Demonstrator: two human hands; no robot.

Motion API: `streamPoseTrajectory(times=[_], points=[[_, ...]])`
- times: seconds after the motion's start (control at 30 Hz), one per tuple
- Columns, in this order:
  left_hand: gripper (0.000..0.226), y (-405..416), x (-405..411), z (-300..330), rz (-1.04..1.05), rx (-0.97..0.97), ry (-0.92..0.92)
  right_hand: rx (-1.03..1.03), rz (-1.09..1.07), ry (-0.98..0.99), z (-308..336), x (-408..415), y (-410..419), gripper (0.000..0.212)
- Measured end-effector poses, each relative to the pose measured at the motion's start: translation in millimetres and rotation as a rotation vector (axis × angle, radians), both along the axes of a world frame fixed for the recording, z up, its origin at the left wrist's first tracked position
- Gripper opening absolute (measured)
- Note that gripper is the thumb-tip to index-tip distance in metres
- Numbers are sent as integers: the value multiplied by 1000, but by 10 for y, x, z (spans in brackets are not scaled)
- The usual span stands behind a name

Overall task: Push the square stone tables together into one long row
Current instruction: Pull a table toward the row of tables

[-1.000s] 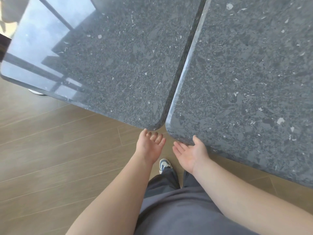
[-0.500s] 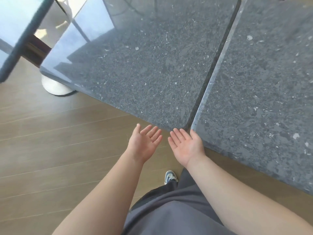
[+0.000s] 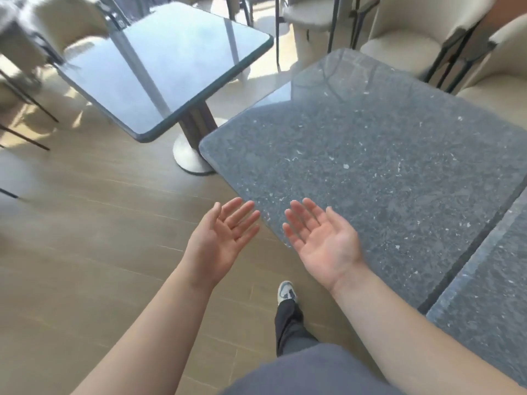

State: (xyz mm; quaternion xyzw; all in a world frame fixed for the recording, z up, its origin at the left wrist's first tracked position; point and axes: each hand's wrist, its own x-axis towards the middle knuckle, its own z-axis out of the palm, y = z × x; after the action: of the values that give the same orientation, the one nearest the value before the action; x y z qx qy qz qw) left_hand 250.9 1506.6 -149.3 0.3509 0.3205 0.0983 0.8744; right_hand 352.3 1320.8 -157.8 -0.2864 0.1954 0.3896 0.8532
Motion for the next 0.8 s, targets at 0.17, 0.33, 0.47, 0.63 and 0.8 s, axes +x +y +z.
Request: streamPoseTrajectory(times=[0.17, 0.33, 0.47, 0.63, 0.8], points=[[41, 814, 234, 361, 125, 129, 37, 29, 168, -110, 261, 600, 960, 35], [38, 1482, 311, 485, 274, 232, 12, 35, 282, -237, 437, 945, 1744, 36], [37, 1884, 319, 457, 373, 216, -25, 51, 368, -314, 554, 1021, 2269, 37], [36, 2478, 218, 355, 457, 185, -41, 62, 453, -361, 531, 966, 3001, 36], [34, 3412, 5, 180, 516, 146, -27, -17, 496, -348, 354, 827, 4031, 34]])
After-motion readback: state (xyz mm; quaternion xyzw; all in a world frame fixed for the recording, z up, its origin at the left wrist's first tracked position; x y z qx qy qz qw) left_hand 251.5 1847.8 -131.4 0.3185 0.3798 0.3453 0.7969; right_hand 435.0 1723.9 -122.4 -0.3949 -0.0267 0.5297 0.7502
